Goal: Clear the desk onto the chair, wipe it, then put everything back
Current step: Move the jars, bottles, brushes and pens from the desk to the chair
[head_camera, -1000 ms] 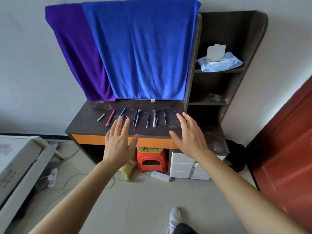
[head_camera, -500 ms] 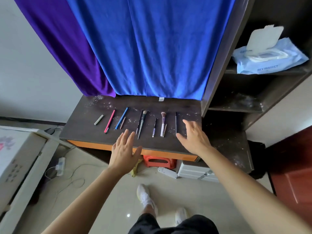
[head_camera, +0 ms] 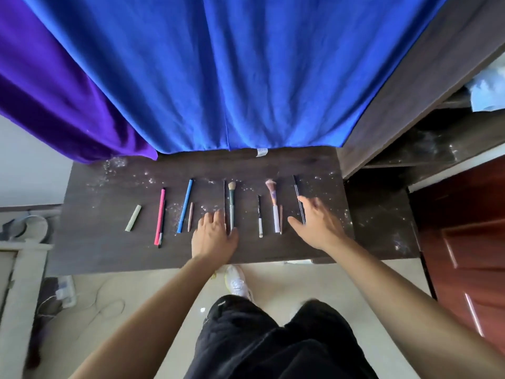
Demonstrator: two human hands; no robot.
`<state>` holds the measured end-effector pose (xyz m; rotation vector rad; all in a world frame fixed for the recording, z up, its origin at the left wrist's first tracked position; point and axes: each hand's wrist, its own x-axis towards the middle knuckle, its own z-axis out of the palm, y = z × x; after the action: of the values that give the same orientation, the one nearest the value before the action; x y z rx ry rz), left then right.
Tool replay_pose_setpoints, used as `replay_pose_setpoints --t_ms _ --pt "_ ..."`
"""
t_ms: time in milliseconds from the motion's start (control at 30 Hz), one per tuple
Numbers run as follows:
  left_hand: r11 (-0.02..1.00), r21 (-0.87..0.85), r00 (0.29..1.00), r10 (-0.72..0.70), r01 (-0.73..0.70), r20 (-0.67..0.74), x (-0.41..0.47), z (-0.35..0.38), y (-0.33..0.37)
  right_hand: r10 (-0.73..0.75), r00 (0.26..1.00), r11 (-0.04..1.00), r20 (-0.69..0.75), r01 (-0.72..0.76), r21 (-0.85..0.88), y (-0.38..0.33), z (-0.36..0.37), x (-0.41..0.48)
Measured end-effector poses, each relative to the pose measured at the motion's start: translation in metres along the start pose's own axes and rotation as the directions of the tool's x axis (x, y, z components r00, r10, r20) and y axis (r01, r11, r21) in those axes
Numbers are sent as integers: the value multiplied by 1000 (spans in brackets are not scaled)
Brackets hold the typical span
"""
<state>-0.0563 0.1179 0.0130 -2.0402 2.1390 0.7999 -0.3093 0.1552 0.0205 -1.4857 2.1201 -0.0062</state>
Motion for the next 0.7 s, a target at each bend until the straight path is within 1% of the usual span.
replay_pose_setpoints --t_ms 100,167,267,333,433,533,633,700 --pt "999 42 1000 8 -9 20 23 6 -8 114 993 993 -4 -114 6 -14 19 9" --pt "998 53 1000 -17 16 19 37 10 -9 186 982 983 -28 -186 -2 -17 28 14" --pt "995 74 998 -65 63 19 53 15 -6 233 970 972 -72 -235 -26 -13 34 24" --pt "995 56 996 -84 83 14 62 19 -4 250 965 967 -85 -253 -27 -8 37 35" --pt "996 -24 996 -88 89 13 72 25 -2 249 962 968 -115 -244 53 -3 42 49" --pt "994 -49 995 -95 96 27 78 28 -1 234 965 967 -122 -217 136 -3 46 55" --pt "995 -43 996 -88 89 24 79 29 0 191 977 974 -94 -176 144 -2 42 56" --pt "993 -39 993 -111 112 29 81 28 1 163 985 978 -57 -153 141 2 39 58"
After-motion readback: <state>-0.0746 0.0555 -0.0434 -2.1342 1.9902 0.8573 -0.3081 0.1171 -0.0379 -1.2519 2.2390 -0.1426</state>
